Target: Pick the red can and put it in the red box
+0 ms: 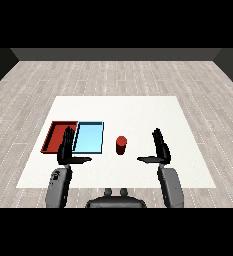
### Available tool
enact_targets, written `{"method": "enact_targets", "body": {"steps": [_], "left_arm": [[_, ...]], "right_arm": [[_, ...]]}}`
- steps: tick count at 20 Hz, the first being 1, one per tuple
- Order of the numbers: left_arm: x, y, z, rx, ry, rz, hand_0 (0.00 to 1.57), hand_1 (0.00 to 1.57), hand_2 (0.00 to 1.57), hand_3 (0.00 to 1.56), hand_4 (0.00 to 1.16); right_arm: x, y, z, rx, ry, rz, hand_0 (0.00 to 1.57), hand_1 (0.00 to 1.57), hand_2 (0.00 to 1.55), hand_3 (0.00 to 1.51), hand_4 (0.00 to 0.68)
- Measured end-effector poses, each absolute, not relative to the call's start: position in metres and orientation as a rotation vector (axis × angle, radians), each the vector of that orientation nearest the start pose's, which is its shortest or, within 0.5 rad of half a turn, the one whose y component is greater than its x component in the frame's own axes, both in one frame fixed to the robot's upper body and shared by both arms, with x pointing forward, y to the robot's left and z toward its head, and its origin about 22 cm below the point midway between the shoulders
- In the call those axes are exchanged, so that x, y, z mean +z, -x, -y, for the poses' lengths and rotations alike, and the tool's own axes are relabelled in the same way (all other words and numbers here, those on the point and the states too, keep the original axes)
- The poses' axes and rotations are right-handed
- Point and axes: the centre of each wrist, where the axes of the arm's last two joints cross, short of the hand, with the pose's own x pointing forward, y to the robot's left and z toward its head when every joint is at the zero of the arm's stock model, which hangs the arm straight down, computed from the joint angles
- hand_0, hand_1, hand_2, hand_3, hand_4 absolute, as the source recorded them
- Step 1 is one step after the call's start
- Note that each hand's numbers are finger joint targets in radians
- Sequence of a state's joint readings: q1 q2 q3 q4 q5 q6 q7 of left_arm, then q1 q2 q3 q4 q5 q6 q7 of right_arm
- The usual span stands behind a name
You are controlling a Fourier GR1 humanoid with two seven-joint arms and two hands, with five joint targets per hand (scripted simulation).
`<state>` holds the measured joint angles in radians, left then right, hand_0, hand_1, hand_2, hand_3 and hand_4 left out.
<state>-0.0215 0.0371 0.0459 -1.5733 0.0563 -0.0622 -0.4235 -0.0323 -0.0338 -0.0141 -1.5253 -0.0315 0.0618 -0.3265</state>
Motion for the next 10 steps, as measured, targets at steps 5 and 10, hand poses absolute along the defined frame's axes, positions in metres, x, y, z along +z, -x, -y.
{"method": "enact_targets", "body": {"steps": [5, 10], "left_arm": [[0.006, -0.245, -0.25, 0.014, 0.042, 2.025, 0.0, 0.0, 0.0, 0.0, 0.0], [0.007, -0.247, -0.25, 0.029, 0.051, 2.034, 0.0, 0.0, 0.0, 0.0, 0.0]], "right_arm": [[-0.011, -0.256, 0.219, 0.026, -0.092, 1.854, 0.0, 0.0, 0.0, 0.0, 0.0], [-0.006, -0.266, 0.208, 0.01, -0.124, 1.823, 0.0, 0.0, 0.0, 0.0, 0.0]]}}
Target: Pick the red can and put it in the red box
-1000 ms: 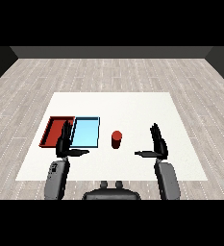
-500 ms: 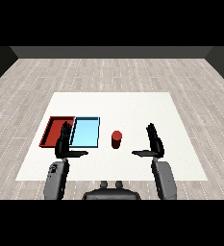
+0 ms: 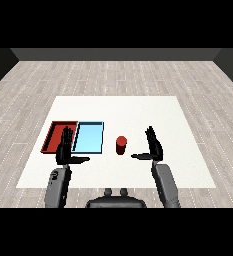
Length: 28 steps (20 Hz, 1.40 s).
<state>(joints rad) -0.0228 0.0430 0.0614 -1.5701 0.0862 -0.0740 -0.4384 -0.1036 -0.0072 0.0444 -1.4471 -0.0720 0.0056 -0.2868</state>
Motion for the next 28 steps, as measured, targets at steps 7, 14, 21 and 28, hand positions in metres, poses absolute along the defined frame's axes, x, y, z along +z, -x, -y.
{"method": "enact_targets", "body": {"steps": [7, 14, 21, 28], "left_arm": [[0.013, -0.247, -0.25, 0.032, 0.052, 2.036, 0.0, 0.0, 0.0, 0.0, 0.0], [0.008, -0.252, -0.244, 0.039, 0.053, 2.032, 0.0, 0.0, 0.0, 0.0, 0.0], [0.012, -0.244, -0.247, 0.05, 0.052, 2.03, 0.0, 0.0, 0.0, 0.0, 0.0], [0.014, -0.244, -0.252, 0.051, 0.047, 2.03, 0.0, 0.0, 0.0, 0.0, 0.0]], "right_arm": [[-0.024, -0.282, 0.196, 0.01, -0.16, 1.774, 0.0, 0.0, 0.0, 0.0, 0.0], [-0.035, -0.287, 0.176, 0.004, -0.22, 1.743, 0.0, 0.0, 0.0, 0.0, 0.0], [-0.055, -0.291, 0.156, -0.017, -0.265, 1.707, 0.0, 0.0, 0.0, 0.0, 0.0], [-0.067, -0.3, 0.144, -0.027, -0.276, 1.685, 0.0, 0.0, 0.0, 0.0, 0.0]]}}
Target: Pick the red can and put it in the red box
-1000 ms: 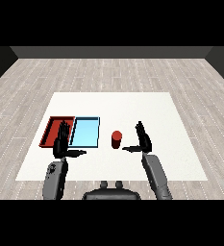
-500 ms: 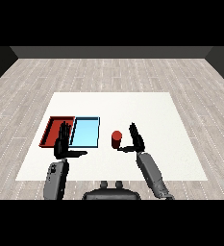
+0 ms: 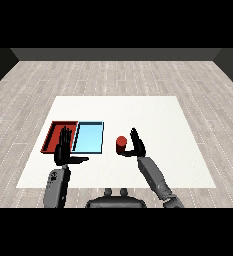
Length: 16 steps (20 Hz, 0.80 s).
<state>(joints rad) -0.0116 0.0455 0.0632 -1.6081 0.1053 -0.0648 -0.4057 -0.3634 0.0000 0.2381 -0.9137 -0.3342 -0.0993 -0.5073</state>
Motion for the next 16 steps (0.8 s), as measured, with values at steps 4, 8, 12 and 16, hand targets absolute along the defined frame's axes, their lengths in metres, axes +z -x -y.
{"method": "enact_targets", "body": {"steps": [4, 8, 12, 16], "left_arm": [[0.011, -0.251, -0.248, 0.047, 0.051, 2.03, 0.0, 0.0, 0.0, 0.0, 0.0], [0.015, -0.249, -0.25, 0.04, 0.044, 2.038, 0.0, 0.0, 0.0, 0.0, 0.0], [0.02, -0.249, -0.249, 0.039, 0.044, 2.037, 0.0, 0.0, 0.0, 0.0, 0.0], [0.016, -0.248, -0.247, 0.045, 0.041, 2.041, 0.0, 0.0, 0.0, 0.0, 0.0]], "right_arm": [[-0.068, -0.304, 0.139, -0.028, -0.296, 1.67, 0.0, 0.0, 0.0, 0.0, 0.0], [-0.07, -0.307, 0.136, -0.024, -0.311, 1.658, 0.0, 0.0, 0.0, 0.0, 0.0], [-0.072, -0.312, 0.128, -0.035, -0.338, 1.649, 0.0, 0.0, 0.0, 0.0, 0.0], [-0.071, -0.313, 0.116, -0.021, -0.342, 1.646, 0.0, 0.0, 0.0, 0.0, 0.0]]}}
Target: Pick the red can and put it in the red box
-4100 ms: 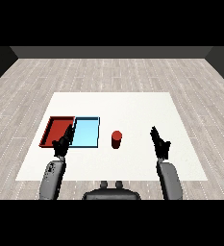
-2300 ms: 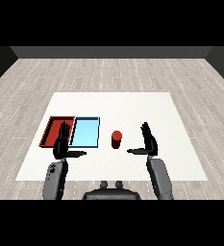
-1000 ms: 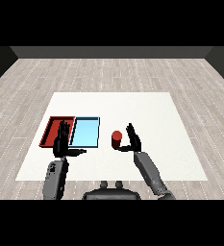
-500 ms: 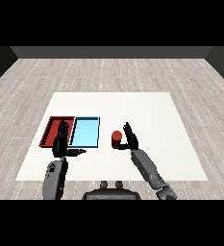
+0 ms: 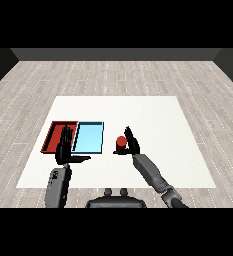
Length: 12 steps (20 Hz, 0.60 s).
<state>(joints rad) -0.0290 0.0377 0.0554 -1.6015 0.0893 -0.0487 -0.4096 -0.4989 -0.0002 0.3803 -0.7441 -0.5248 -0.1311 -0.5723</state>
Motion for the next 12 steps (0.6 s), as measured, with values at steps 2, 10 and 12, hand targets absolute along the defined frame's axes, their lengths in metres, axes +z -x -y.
{"method": "enact_targets", "body": {"steps": [2, 10, 12], "left_arm": [[0.011, -0.248, -0.247, 0.052, 0.04, 2.042, 0.0, 0.0, 0.0, 0.0, 0.0], [0.02, -0.246, -0.245, 0.051, 0.031, 2.046, 0.0, 0.0, 0.0, 0.0, 0.0], [0.021, -0.25, -0.242, 0.05, 0.029, 2.048, 0.0, 0.0, 0.0, 0.0, 0.0]], "right_arm": [[-0.074, -0.319, 0.116, -0.016, -0.35, 1.647, 0.0, 0.0, 0.0, 0.0, 0.0], [-0.074, -0.321, 0.106, -0.012, -0.365, 1.621, 0.0, 0.0, 0.0, 0.0, 0.0], [-0.078, -0.321, 0.106, -0.002, -0.357, 1.621, 0.0, 0.0, 0.0, 0.0, 0.0]]}}
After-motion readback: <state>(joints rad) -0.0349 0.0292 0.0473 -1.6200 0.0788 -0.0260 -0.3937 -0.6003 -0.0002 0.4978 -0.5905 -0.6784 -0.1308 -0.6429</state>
